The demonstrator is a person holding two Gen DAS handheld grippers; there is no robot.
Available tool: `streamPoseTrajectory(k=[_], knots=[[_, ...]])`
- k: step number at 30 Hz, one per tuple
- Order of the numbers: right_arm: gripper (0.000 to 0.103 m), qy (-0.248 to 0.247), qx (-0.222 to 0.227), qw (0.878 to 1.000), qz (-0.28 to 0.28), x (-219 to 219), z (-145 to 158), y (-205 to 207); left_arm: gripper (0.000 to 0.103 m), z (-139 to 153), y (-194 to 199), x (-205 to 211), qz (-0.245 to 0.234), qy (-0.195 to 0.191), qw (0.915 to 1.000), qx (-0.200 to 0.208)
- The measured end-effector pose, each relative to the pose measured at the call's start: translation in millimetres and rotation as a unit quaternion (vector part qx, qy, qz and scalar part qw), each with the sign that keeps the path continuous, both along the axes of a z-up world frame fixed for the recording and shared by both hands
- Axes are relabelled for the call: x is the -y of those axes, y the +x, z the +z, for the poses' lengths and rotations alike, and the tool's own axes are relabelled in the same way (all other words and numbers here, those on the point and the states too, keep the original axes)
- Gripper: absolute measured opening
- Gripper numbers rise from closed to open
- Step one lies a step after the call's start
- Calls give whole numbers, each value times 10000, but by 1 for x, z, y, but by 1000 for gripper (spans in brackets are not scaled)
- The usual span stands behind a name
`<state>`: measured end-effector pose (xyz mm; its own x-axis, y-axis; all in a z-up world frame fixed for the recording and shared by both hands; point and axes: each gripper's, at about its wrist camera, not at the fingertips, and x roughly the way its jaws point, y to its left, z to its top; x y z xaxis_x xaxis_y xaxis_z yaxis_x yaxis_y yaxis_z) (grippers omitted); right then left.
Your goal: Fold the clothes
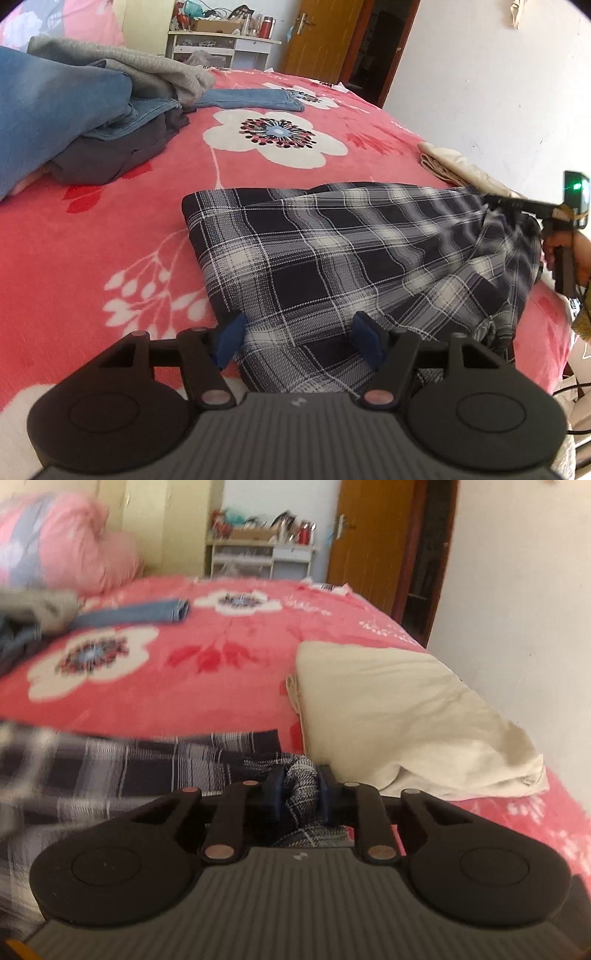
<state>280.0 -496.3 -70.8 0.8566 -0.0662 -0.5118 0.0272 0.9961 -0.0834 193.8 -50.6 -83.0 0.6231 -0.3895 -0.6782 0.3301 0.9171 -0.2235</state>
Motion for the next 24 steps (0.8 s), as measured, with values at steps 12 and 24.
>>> streamPoseTrajectory(k=[12, 24], knots=[[34, 1411, 388, 9892, 75, -13, 34, -81, 65, 12, -3, -26, 642, -278, 9974, -194], [61, 2478, 515, 9674, -15, -57, 58, -173, 64, 47, -67, -24, -291, -209, 9961, 812]])
